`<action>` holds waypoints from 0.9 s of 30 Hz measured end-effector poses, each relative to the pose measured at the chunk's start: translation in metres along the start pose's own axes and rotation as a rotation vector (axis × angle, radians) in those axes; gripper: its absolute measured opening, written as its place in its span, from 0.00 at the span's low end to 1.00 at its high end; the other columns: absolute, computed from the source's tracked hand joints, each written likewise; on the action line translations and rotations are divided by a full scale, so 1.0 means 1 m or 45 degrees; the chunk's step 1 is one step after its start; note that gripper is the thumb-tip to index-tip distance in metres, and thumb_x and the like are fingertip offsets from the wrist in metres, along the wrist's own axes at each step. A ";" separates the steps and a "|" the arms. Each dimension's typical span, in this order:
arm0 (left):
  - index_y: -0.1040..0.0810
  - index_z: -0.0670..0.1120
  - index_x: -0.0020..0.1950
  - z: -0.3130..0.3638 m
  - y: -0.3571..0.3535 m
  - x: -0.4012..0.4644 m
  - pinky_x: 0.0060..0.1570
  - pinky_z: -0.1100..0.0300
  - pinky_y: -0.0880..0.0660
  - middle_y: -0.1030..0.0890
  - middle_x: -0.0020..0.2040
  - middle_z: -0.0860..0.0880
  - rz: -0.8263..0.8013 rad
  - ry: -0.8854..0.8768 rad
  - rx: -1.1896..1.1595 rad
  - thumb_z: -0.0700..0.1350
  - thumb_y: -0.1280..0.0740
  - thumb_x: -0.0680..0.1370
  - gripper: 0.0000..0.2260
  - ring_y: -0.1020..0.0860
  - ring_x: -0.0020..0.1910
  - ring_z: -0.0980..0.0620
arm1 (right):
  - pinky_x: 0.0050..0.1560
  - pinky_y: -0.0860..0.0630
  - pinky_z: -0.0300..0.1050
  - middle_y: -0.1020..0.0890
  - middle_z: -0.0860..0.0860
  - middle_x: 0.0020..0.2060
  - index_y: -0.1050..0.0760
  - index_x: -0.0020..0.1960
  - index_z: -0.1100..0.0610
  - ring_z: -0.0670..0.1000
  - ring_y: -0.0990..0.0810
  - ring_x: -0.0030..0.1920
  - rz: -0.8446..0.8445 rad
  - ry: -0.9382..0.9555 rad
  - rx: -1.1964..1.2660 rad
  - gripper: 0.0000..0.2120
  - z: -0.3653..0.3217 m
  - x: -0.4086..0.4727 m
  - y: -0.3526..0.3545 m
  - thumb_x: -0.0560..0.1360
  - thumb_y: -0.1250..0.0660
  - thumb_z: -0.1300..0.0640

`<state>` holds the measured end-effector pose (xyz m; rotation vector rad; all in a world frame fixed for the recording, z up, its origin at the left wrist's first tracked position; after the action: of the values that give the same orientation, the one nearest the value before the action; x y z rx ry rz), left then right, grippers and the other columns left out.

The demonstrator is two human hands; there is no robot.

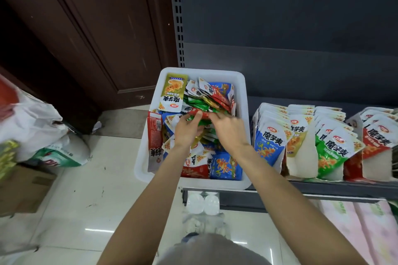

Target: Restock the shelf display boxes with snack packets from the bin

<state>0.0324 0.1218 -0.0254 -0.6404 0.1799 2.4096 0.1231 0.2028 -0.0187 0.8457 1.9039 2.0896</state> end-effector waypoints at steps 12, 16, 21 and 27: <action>0.21 0.43 0.58 0.002 0.042 -0.043 0.50 0.56 0.21 0.16 0.49 0.46 -0.081 -0.345 0.896 0.42 0.32 0.76 0.11 0.17 0.44 0.51 | 0.59 0.31 0.38 0.22 0.45 0.57 0.21 0.57 0.51 0.45 0.27 0.59 -0.001 -0.336 1.068 0.17 0.013 -0.067 0.060 0.76 0.38 0.42; 0.22 0.48 0.55 0.016 0.045 -0.059 0.46 0.68 0.27 0.15 0.45 0.50 -0.166 -0.701 1.205 0.46 0.32 0.76 0.08 0.19 0.43 0.57 | 0.49 0.29 0.29 0.24 0.45 0.57 0.31 0.67 0.51 0.46 0.24 0.55 -0.075 -0.663 1.438 0.21 0.032 -0.073 0.067 0.75 0.32 0.55; 0.19 0.49 0.50 0.026 0.019 -0.067 0.44 0.59 0.20 0.16 0.42 0.54 -0.256 -1.052 1.178 0.47 0.30 0.75 0.06 0.20 0.39 0.62 | 0.43 0.24 0.31 0.25 0.40 0.55 0.40 0.72 0.48 0.41 0.23 0.52 -0.090 -0.689 1.536 0.31 0.045 -0.077 0.081 0.74 0.30 0.56; 0.19 0.51 0.50 0.038 -0.031 -0.088 0.35 0.59 0.21 0.16 0.41 0.55 -0.327 -1.573 1.087 0.51 0.36 0.75 0.09 0.19 0.39 0.60 | 0.39 0.26 0.42 0.19 0.41 0.38 0.22 0.44 0.51 0.40 0.22 0.41 0.146 -0.425 1.213 0.02 0.079 -0.108 0.115 0.75 0.31 0.56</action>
<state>0.0961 0.1087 0.0515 1.1040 0.4867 1.8033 0.2797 0.1984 0.0624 1.3697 2.6474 0.8783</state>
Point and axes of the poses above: each hand's wrist, its own x-axis towards the middle knuckle, its own y-axis out of the back of the hand, z = x × y, the point moved 2 cm from there along x, towards the middle knuckle
